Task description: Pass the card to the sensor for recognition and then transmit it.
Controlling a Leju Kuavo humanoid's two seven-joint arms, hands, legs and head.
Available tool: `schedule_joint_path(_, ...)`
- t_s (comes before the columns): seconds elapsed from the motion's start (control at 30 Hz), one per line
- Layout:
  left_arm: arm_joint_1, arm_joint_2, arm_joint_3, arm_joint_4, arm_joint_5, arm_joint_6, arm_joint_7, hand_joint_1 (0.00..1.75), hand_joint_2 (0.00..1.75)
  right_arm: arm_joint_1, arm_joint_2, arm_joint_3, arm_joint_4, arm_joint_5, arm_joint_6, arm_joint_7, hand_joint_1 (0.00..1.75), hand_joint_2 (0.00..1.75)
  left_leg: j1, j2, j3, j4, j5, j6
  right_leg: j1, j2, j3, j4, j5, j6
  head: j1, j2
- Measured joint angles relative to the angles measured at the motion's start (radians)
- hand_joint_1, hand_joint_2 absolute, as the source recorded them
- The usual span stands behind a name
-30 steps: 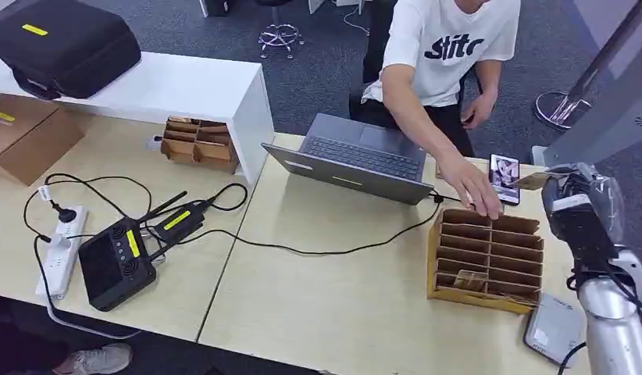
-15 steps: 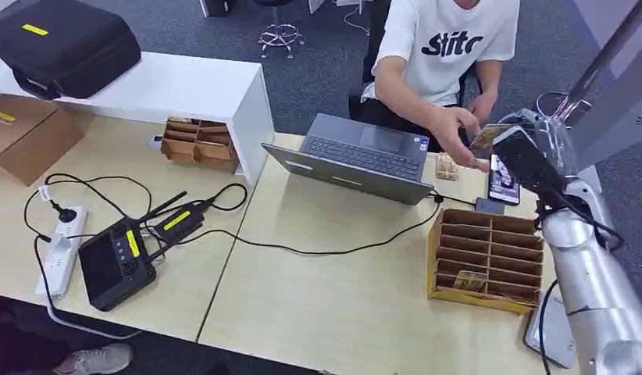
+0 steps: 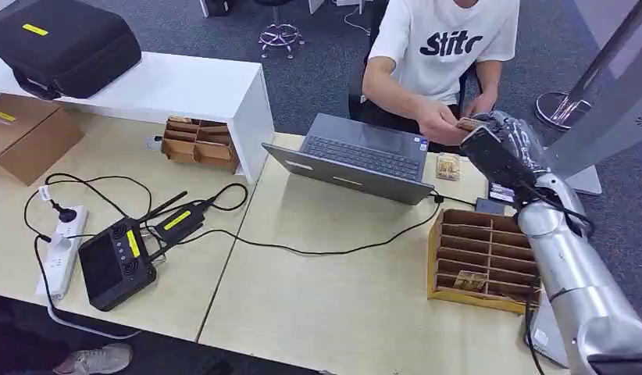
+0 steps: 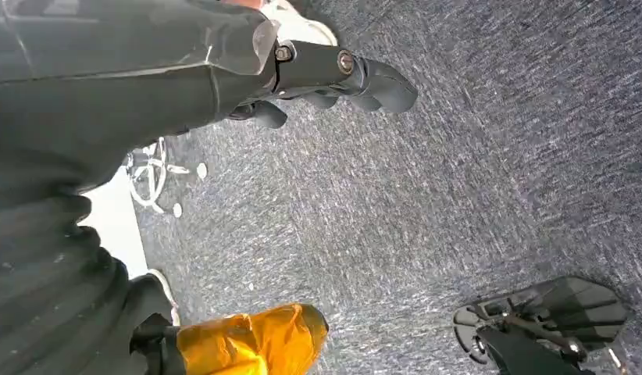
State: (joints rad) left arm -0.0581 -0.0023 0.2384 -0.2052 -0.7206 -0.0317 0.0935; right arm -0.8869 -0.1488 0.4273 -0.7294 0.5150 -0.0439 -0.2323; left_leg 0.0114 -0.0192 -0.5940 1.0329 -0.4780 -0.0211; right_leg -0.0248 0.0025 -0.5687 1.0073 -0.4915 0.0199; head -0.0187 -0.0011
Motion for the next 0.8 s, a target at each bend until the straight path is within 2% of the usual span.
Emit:
schedule_joint_path(0.17, 0.005, 0.0, 0.0, 0.0, 0.009, 0.005, -0.002, 0.0, 1.75, 0.024, -0.004, 0.0, -0.006, -0.06, -0.002, -0.048, 0.0, 1.75, 0.0, 0.0, 0.0, 0.0, 0.0, 0.0, 0.0, 0.0, 0.0, 0.0, 0.0, 0.0, 0.0, 0.0)
schedule_joint_path(0.33, 0.017, 0.0, 0.002, 0.0, 0.021, 0.014, -0.013, 0.0, 1.75, 0.097, -0.029, -0.024, -0.11, -0.115, -0.013, -0.076, 0.0, 1.75, 0.0, 0.0, 0.0, 0.0, -0.001, 0.0, 0.0, 0.0, 0.0, 0.0, 0.0, 0.0, 0.0, 0.0)
schedule_joint_path(0.47, 0.026, 0.0, 0.011, 0.0, 0.032, 0.024, -0.019, 0.0, 1.75, 0.183, -0.059, -0.059, -0.248, -0.142, -0.047, -0.097, 0.0, 1.75, 0.0, 0.0, 0.0, 0.0, -0.001, 0.0, 0.0, 0.0, 0.0, -0.001, -0.001, 0.001, 0.0, 0.0)
schedule_joint_path(0.8, 0.039, -0.001, 0.052, 0.0, 0.063, 0.042, -0.021, 0.0, 1.75, 0.496, -0.108, -0.204, -0.718, -0.181, -0.191, -0.18, 0.0, 1.75, 0.0, 0.0, 0.0, 0.0, -0.002, 0.0, 0.0, 0.0, 0.0, -0.001, -0.002, 0.0, 0.0, 0.0)
